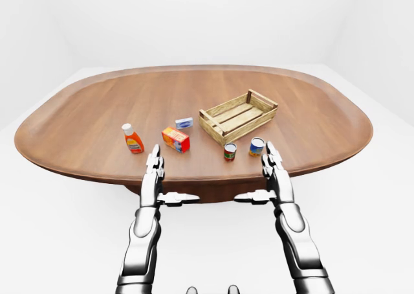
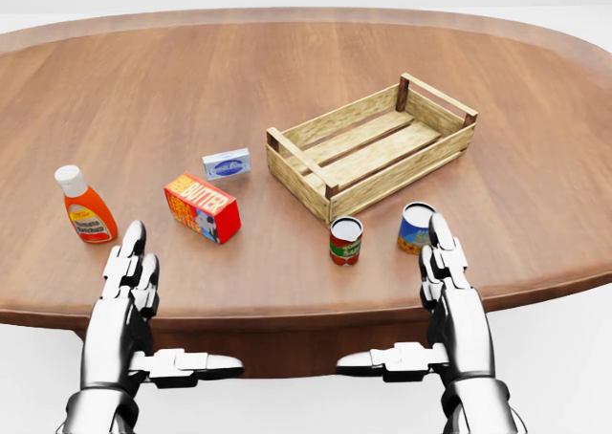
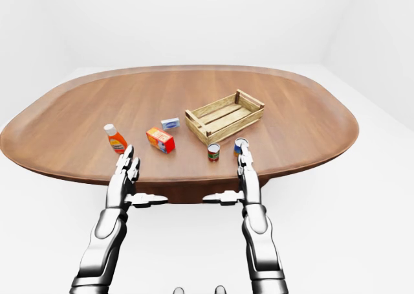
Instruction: Pick up the tomato sauce, and put it in the wooden tray.
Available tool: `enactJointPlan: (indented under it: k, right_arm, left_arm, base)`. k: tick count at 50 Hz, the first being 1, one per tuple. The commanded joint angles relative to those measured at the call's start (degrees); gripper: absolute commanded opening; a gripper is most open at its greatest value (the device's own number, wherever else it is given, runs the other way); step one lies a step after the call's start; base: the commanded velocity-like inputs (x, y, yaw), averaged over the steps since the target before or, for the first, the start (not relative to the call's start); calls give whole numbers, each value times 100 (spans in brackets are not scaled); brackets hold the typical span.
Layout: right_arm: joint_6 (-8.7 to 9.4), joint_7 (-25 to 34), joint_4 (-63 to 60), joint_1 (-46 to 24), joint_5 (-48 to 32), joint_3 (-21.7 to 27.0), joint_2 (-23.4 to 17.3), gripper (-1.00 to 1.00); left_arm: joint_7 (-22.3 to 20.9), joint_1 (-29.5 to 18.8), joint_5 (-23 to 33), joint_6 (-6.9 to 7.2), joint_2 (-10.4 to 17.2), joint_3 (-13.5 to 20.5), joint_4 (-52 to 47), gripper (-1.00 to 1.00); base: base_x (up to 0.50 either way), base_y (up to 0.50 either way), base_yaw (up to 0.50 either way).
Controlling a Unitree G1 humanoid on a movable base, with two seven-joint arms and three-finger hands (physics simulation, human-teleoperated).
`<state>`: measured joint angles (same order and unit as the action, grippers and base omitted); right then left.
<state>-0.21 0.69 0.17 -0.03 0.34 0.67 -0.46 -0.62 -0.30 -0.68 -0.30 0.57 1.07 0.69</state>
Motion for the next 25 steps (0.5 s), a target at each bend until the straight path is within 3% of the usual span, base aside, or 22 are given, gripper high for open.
enactJointPlan:
  k: [1, 6, 10, 12, 14, 15, 16, 19, 22, 25]
  right_arm:
    - [-57, 156, -7, 64, 31, 80, -44, 100]
    - [-153, 30, -27, 74, -108, 81, -32, 100]
    - [-75, 89, -141, 100, -60, 81, -36, 100]
    - [26, 115, -351, 177, -8, 101, -37, 100]
    - [343, 120, -1356, 522, 159, 259, -64, 100]
    - [521, 43, -1864, 644, 264, 440, -67, 100]
    - [521, 22, -2524, 777, 569, 757, -71, 100]
    - [521, 94, -3600, 960, 1354, 1634, -96, 100]
    - [521, 249, -3871, 1008, 1608, 2222, -90, 100]
    - [521, 335, -3761, 940, 1532, 2336, -32, 100]
  left_arm:
    - [-168, 0, -257, -33, 94, 249, 80, 100]
    - [-61, 5, -181, -79, 83, 240, 49, 100]
    - [-38, -28, -181, -77, 87, 246, 99, 100]
    - [25, 102, -205, 52, 72, 275, -245, 100]
    - [177, 556, -342, 441, 50, 457, -1445, 100]
    - [198, 789, -479, 530, 36, 602, -2085, 100]
    - [104, 1129, -785, 530, 31, 866, -2974, 100]
    - [-88, 1584, -1575, 530, -164, 1810, -4272, 100]
    - [-346, 1724, -1913, 530, -379, 2540, -4685, 100]
    - [-457, 1615, -2027, 530, -494, 2884, -4694, 100]
  base:
    - [0, 0, 0]
    - [0, 0, 0]
    - [0, 0, 0]
    - [0, 0, 0]
    - [0, 0, 0]
    - [0, 0, 0]
    - [0, 0, 0]
    - [0, 0, 0]
    - [0, 0, 0]
    - [0, 0, 0]
